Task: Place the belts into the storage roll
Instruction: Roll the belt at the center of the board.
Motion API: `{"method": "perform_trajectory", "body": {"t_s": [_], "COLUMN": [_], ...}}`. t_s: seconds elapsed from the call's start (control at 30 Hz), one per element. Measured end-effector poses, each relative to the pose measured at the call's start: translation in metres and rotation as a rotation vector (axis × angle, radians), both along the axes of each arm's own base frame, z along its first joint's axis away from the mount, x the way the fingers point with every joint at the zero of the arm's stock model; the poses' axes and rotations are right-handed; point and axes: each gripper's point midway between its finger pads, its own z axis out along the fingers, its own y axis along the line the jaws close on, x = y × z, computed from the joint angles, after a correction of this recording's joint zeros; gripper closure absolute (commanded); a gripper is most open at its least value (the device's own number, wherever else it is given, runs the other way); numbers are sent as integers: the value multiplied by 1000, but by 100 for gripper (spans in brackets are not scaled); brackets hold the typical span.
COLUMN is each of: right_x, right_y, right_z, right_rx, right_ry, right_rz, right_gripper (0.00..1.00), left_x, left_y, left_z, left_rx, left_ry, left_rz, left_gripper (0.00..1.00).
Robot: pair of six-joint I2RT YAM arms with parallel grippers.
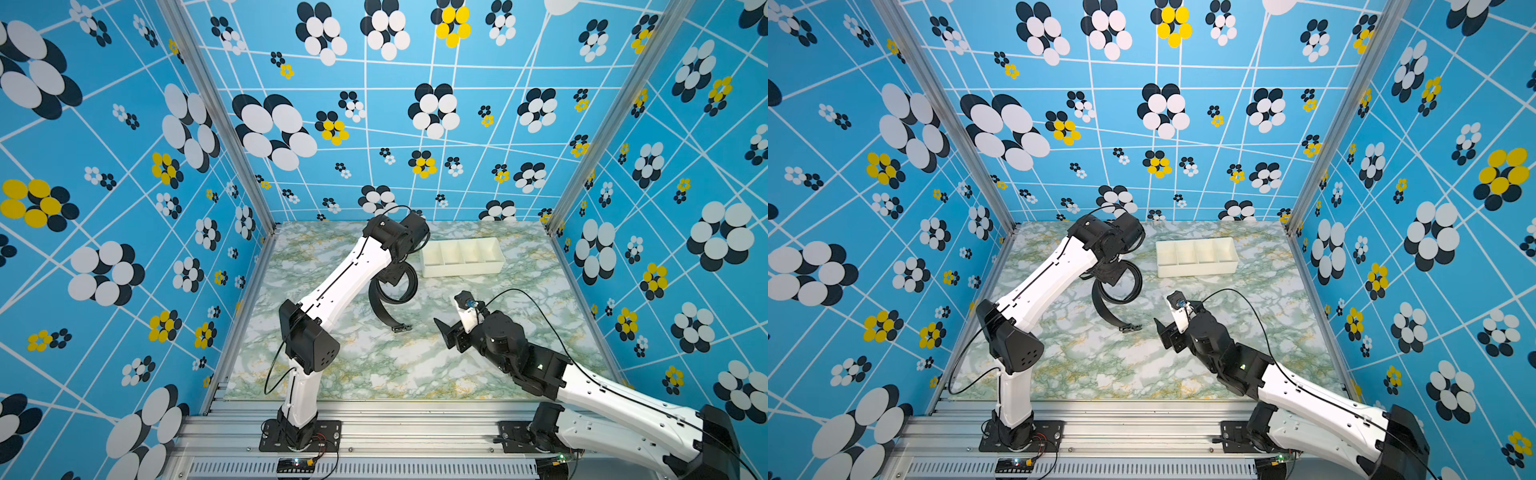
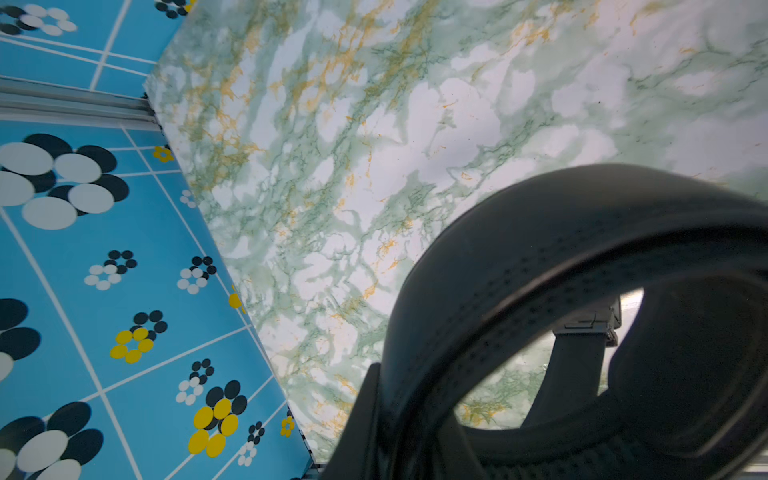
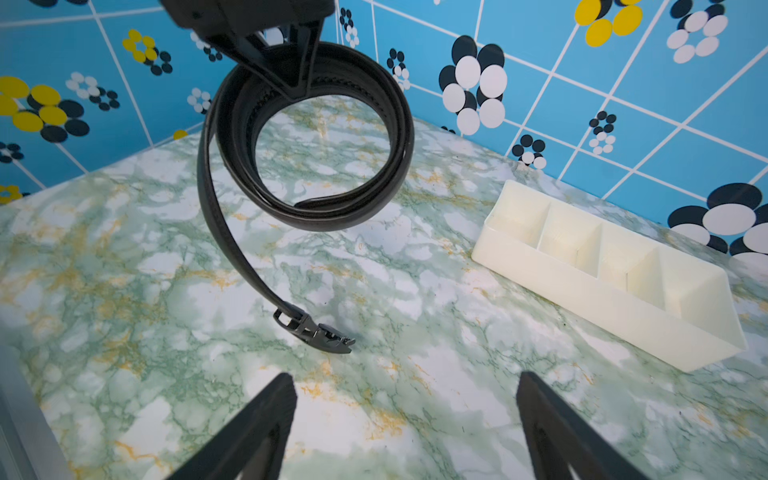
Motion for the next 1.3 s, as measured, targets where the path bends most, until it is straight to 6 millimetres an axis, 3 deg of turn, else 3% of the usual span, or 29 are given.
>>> {"method": "perform_trajectory", "body": {"t_s": [0.17,0.27,0.37,0.53,0.83,1.03,1.3], "right_x": [-2,-4,-1,1,15,28,48], "right_y": [8,15,17,17,10,5,17], "right_z": [-1,-8,-9,0,35,24,7], "right_rx": [61,77,112,155,209,213,219], "right_ry": [85,131,158,164,110,151,222], "right_rz": [83,136,167,195,175,127,93], "right_gripper": [12,10,8,6,5,5,6], "left_x": [0,-10,-16,-18,-24,-31,-42], "left_y": [4,-9,-22,-37,-48,-55,-69], "left_z": [52,77,89,72,44,36,24], "left_rx": [24,37,65,152,161,112,44], "left_ry": [-232,-339,-407,-428,-408,-398,-369], "left_rz": [-99,-205,-299,-410,-496,-516,-530], "left_gripper": [100,100,100,100,100,100,100]}}
